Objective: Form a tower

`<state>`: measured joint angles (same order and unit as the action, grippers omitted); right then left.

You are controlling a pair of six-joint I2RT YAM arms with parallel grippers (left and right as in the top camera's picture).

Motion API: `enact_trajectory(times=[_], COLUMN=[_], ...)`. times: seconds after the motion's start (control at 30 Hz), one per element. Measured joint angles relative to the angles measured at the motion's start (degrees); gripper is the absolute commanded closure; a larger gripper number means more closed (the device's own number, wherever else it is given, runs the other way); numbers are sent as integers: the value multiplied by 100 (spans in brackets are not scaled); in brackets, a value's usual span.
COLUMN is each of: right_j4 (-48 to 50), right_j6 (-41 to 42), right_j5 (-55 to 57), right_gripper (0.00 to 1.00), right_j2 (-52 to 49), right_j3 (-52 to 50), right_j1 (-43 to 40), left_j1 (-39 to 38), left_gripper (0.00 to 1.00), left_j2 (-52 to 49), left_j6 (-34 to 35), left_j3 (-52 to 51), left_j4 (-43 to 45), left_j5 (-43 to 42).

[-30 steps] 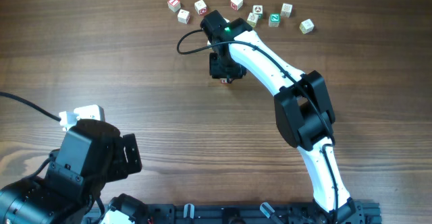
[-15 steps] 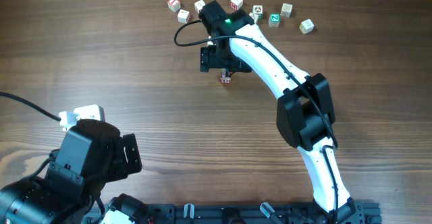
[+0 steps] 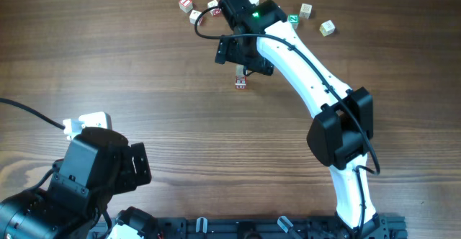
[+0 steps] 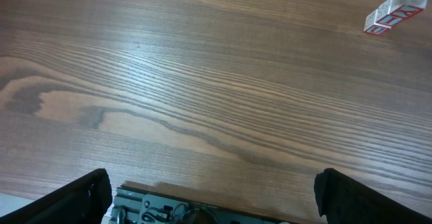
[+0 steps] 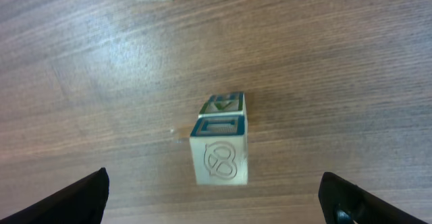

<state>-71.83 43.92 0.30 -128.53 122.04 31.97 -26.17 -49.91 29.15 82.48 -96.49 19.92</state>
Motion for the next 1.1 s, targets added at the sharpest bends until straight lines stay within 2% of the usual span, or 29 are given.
enact_trajectory(times=[0.17,0.33,0.4,0.43,0.47,0.6,0.7,1.1], right_j4=[142,774,885,938,940,929,933,911], right_j6=[-205,-684,-920,-1029,-1139,-1322,-1403,-1512], right_j5=[-2,-7,-9,-11,-11,-26,-24,-26], right_gripper=[0,2,8,16,19,23,33,60], right_j2=[0,0,0,-2,-42,-286,-306,-590], right_j3=[-13,-669,-732,-732,-732,-732,-734,-734], right_j1=[-50,-57,-57,-57,-57,-57,-57,-57], left_j1=[0,0,0,0,0,0,0,0], left_gripper=[0,0,0,0,0,0,0,0], left_j2=[0,0,0,0,0,0,0,0], left_j6=[0,0,0,0,0,0,0,0], left_j3=[0,0,0,0,0,0,0,0], left_j4=[0,2,2,2,0,2,2,2], left_j5=[0,0,0,0,0,0,0,0])
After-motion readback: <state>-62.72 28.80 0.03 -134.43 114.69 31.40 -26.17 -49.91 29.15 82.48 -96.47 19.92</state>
